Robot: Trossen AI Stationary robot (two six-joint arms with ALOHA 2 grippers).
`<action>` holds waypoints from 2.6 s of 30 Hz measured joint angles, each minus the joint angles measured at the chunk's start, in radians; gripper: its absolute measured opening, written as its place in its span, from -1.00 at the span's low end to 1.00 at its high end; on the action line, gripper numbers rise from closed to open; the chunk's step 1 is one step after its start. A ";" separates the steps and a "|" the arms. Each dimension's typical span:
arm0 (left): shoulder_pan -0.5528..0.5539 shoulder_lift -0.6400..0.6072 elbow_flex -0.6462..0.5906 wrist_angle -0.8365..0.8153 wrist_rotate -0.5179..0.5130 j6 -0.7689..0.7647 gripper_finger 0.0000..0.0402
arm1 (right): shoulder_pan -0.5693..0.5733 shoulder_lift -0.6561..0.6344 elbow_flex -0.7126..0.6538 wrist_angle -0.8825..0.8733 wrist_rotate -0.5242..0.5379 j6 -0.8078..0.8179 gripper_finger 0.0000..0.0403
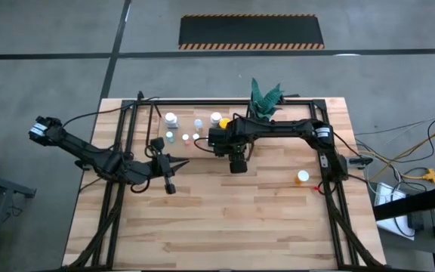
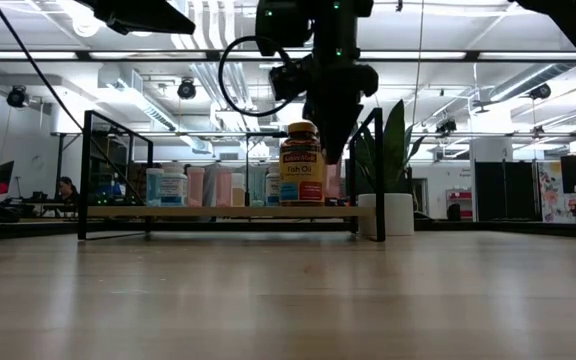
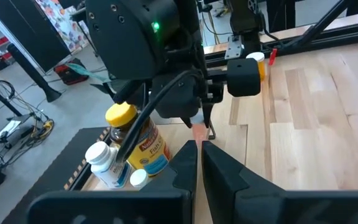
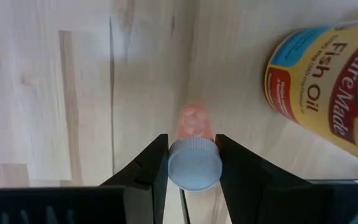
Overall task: Pick and place medicine bottles onto shelf by color
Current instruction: Put the pink medicine bottle on the shelf, then put the orange medicine bottle on the shelf
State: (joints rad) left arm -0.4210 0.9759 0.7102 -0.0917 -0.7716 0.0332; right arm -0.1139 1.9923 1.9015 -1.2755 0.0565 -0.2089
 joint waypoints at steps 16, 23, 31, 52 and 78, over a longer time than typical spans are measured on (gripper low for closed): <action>-0.001 0.001 -0.001 -0.002 0.000 0.000 -0.97 | -0.030 0.002 -0.002 0.012 0.025 -0.020 -0.41; -0.001 0.001 -0.001 -0.001 0.000 0.000 -0.97 | -0.035 0.005 -0.011 0.037 0.025 -0.019 -0.36; -0.001 0.001 -0.001 0.000 0.000 0.000 -0.97 | -0.045 0.005 -0.011 0.041 0.025 -0.011 -0.20; 0.000 0.058 -0.001 0.148 0.032 0.013 -0.97 | 0.024 -0.216 -0.027 -0.077 0.022 0.099 -0.18; 0.000 0.208 0.083 0.241 0.038 0.113 -0.97 | 0.409 -0.937 -1.051 0.072 0.070 1.429 0.15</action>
State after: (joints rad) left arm -0.4210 1.1842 0.7933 0.1490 -0.7338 0.1457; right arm 0.2949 1.0554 0.8501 -1.2035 0.1260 1.2199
